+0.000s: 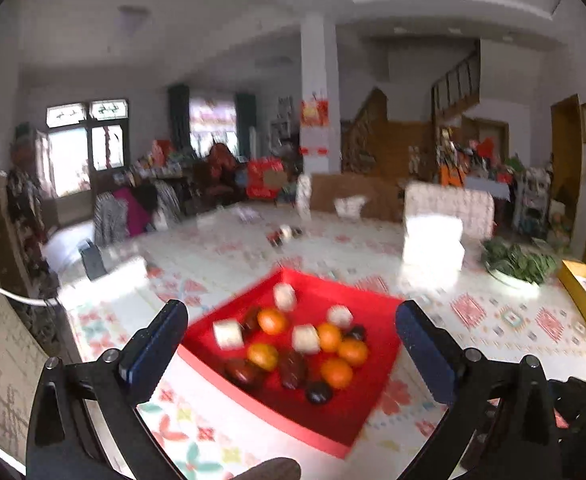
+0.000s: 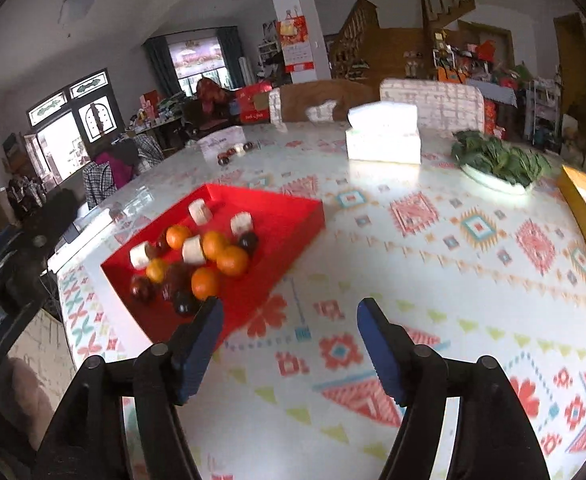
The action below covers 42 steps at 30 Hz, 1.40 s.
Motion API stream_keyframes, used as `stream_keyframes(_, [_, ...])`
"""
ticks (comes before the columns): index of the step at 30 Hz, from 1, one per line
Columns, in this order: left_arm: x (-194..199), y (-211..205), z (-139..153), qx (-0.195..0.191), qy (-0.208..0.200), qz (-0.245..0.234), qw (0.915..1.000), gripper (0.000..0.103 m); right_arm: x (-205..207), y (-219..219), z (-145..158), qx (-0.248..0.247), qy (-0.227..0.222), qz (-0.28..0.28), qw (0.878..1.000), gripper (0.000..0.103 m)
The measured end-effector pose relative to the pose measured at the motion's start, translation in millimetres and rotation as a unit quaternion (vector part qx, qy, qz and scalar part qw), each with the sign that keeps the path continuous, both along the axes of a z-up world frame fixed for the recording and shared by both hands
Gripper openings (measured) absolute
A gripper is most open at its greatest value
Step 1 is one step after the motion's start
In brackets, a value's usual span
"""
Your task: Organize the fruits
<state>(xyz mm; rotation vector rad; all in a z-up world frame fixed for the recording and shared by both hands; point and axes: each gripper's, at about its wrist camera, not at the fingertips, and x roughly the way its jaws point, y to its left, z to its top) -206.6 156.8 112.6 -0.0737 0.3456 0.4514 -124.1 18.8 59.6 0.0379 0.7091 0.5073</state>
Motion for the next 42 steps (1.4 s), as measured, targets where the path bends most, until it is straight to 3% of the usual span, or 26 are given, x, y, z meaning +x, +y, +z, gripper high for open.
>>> stream_keyframes(5, [9,-6,-8,-0.028,0.041,-0.018,0.9986,0.103,-13,-2,-9,-0.035,-0.01,-0.013,0.999,0.075])
stream_keyframes(13, [11,-12,-14,-0.025,0.051,-0.019,0.9982,0.103,-29,6,-12,-0.068,-0.046,-0.008,0.997,0.079])
stream_keyframes(42, [24,-2,-33,-0.038,0.088,-0.021,0.9952,0.103,-26,19,-23,-0.094,-0.037,-0.015,0.995,0.081])
